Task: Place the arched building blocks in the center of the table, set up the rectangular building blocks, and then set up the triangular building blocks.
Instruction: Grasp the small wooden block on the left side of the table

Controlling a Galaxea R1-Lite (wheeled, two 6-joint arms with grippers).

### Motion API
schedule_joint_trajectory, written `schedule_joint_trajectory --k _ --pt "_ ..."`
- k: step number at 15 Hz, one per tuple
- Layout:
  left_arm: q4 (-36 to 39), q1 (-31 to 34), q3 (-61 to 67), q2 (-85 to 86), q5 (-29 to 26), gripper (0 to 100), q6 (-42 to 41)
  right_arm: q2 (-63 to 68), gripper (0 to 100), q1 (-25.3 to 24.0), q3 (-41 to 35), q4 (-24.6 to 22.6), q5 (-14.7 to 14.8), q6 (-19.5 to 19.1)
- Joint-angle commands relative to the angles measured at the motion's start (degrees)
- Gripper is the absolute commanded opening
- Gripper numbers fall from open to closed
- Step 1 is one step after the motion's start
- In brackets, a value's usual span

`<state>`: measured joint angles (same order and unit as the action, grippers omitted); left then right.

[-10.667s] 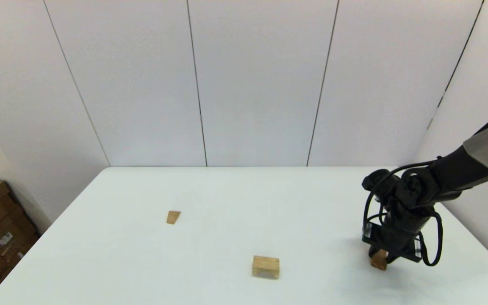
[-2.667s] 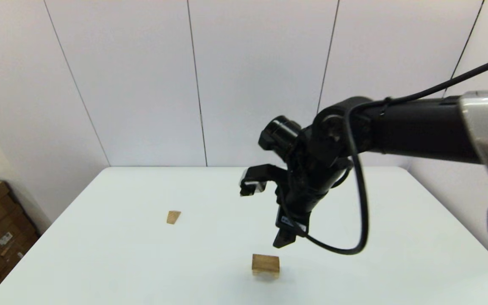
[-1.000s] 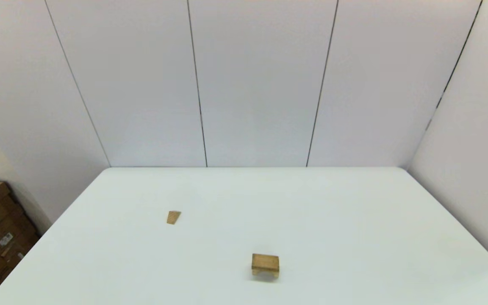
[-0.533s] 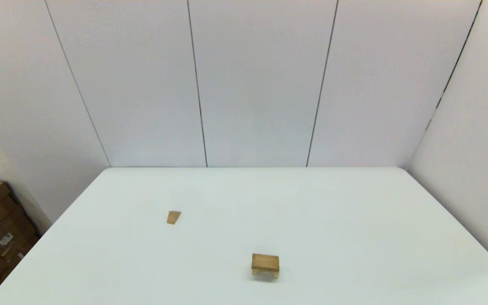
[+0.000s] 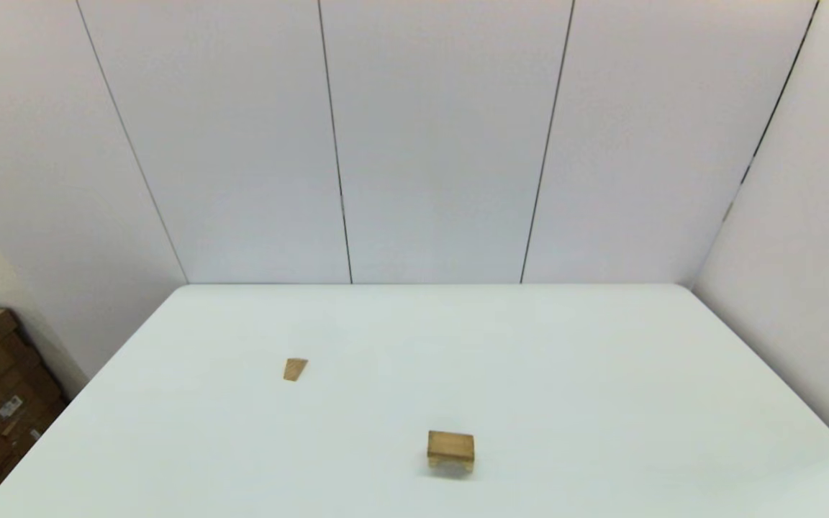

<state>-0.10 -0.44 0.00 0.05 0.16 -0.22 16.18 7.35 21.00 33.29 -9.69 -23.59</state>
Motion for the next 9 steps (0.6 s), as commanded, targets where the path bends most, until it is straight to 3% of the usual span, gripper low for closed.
schedule_joint_trajectory --k 1,9 --pt "0.01 0.0 0.0 -0.05 0.02 100 -0.04 0.08 100 -0.41 1.06 0.02 0.46 0.12" --pt "0.01 0.0 0.0 -0.05 0.02 100 -0.04 0.08 100 -1.73 0.79 -0.69 0.46 0.12"
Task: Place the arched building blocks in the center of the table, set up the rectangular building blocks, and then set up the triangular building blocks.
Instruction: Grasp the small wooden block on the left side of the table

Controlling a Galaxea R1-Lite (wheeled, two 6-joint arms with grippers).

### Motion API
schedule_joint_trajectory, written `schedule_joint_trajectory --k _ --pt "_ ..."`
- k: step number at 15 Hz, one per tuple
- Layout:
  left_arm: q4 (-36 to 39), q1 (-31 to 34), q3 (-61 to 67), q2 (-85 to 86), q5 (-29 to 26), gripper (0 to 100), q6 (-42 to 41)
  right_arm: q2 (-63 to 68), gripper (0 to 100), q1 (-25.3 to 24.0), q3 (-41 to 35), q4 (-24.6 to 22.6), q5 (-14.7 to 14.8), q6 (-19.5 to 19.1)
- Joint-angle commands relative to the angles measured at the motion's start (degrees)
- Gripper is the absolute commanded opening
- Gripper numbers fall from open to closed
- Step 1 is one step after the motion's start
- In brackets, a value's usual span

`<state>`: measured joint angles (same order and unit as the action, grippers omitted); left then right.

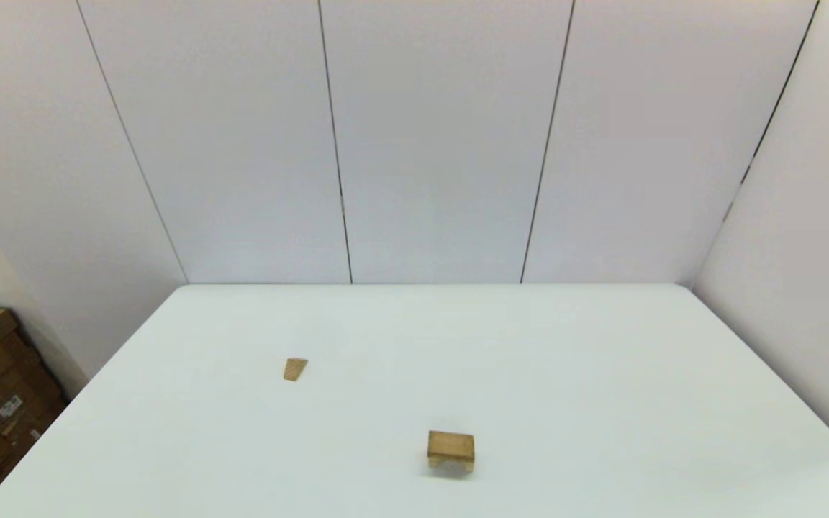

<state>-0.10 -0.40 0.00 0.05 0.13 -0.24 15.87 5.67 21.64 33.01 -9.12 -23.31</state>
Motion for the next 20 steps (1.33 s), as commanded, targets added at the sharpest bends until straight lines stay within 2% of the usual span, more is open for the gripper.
schedule_joint_trajectory --k 1,3,7,8,11,13,14,17,20 --pt "0.01 -0.04 0.0 -0.05 0.04 100 -0.02 0.39 100 -0.04 0.07 -1.46 -0.2 -0.25" --pt "0.01 -0.04 0.0 -0.05 0.04 100 0.07 -0.32 100 -3.21 -0.02 -3.22 0.07 0.28" --pt "0.01 -0.04 0.0 -0.05 0.04 100 0.07 -2.69 100 -3.91 -2.74 -3.74 0.15 0.63" --pt "0.01 -0.04 0.0 -0.05 0.04 100 -0.02 -4.36 100 -4.26 -4.76 -5.5 0.15 0.54" --pt "0.01 -0.04 0.0 -0.05 0.04 100 -0.02 -5.15 100 -4.7 -11.79 -18.42 0.15 2.83" --pt "0.01 -0.04 0.0 -0.05 0.04 100 -0.02 -6.47 100 -4.97 -15.66 -25.54 -0.11 6.52" --pt "0.01 -0.04 0.0 -0.05 0.04 100 -0.02 -7.79 100 -5.23 -17.6 -27.91 -0.2 6.96" --pt "0.01 -0.04 0.0 -0.05 0.04 100 -0.02 -11.65 100 -5.4 -17.77 -28.0 0.51 7.31" --pt "0.01 -0.04 0.0 -0.05 0.04 100 -0.02 -15.96 100 -5.4 -17.86 -28.18 1.3 9.69"
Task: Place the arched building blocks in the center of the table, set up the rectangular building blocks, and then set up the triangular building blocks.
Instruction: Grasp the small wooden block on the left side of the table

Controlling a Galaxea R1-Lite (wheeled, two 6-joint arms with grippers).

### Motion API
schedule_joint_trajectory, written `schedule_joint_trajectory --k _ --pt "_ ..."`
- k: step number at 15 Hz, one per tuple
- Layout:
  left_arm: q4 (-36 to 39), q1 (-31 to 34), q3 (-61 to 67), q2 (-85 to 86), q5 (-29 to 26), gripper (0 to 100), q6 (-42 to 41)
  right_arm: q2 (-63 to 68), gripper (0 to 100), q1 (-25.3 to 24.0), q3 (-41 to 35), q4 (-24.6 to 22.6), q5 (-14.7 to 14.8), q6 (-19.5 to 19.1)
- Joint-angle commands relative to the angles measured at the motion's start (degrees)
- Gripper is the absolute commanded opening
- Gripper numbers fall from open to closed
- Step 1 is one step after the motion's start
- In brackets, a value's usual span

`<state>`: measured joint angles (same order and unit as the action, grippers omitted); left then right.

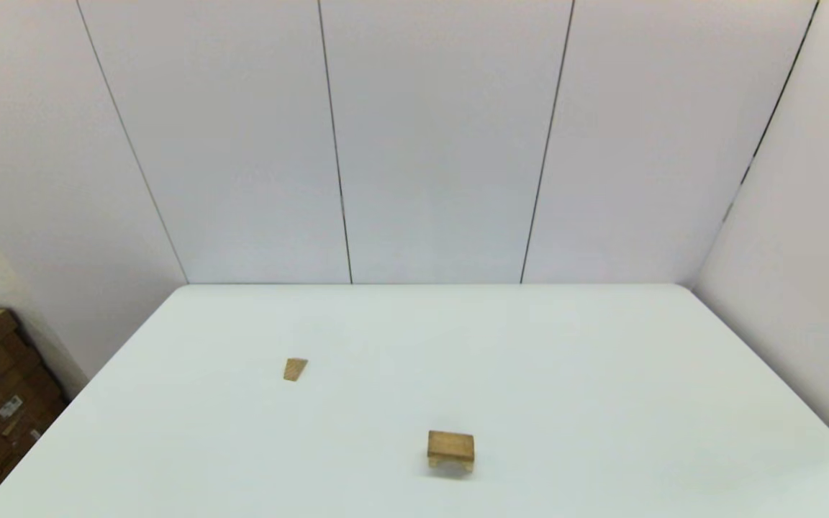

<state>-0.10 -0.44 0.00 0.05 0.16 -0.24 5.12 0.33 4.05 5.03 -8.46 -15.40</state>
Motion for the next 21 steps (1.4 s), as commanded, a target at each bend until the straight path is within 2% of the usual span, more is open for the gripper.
schedule_joint_trajectory --k 1,3,10,12,21 --pt "0.01 0.0 0.0 -0.05 0.02 100 0.07 -5.21 100 -0.07 -0.36 -0.11 1.6 2.39" --pt "0.01 0.0 0.0 -0.05 0.02 100 -0.02 -5.21 100 -0.07 -1.41 -0.2 5.03 3.8" --pt "0.01 0.0 0.0 -0.05 0.02 100 -0.02 -5.21 100 -0.07 -2.2 -0.2 5.82 10.83" --pt "0.01 0.0 0.0 -0.05 0.02 100 0.07 -5.21 100 -0.15 -2.2 -0.2 7.05 13.64" --pt "0.01 0.0 0.0 -0.05 0.02 100 0.16 -5.21 100 -0.15 -2.2 -0.2 7.23 13.99"
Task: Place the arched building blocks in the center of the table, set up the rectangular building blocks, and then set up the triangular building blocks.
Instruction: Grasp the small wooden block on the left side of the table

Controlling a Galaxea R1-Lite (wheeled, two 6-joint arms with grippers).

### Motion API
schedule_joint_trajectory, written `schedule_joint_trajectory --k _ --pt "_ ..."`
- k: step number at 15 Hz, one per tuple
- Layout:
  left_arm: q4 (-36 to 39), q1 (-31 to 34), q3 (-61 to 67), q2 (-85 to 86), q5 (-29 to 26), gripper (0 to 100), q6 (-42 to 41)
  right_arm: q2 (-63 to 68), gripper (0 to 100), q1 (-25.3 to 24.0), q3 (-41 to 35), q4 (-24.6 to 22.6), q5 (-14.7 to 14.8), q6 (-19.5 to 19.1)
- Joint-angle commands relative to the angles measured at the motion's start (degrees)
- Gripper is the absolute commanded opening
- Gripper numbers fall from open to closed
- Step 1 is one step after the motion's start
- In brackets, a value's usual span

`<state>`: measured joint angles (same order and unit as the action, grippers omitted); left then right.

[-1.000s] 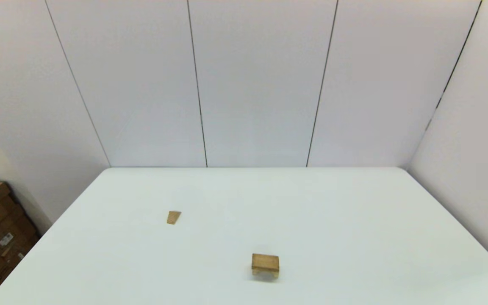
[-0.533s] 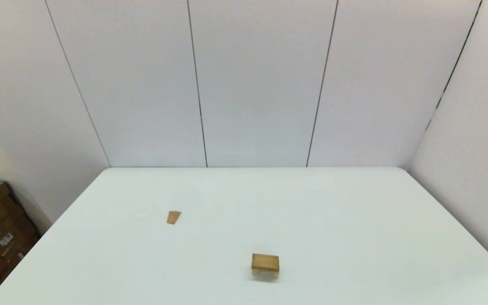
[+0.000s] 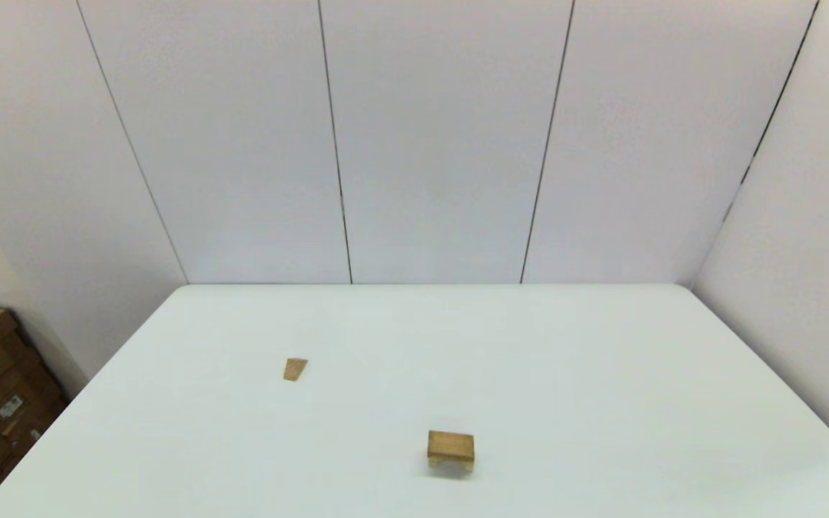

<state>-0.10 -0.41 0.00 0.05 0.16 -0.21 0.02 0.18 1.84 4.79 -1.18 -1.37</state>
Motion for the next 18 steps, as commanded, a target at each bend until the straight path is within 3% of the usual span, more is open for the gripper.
schedule_joint_trajectory --k 1,11,18 --pt "0.01 -0.02 0.0 -0.05 0.02 100 0.12 -0.11 100 -0.01 0.0 0.04 -0.05 -0.04" --pt "-0.52 -0.02 -0.18 -0.14 0.02 100 -1.2 -0.11 100 -0.01 0.0 0.04 -0.05 -0.04" --pt "-15.99 -0.02 -10.37 -0.84 -2.44 100 -1.29 -0.11 100 -0.01 0.0 0.04 -0.05 -0.04"
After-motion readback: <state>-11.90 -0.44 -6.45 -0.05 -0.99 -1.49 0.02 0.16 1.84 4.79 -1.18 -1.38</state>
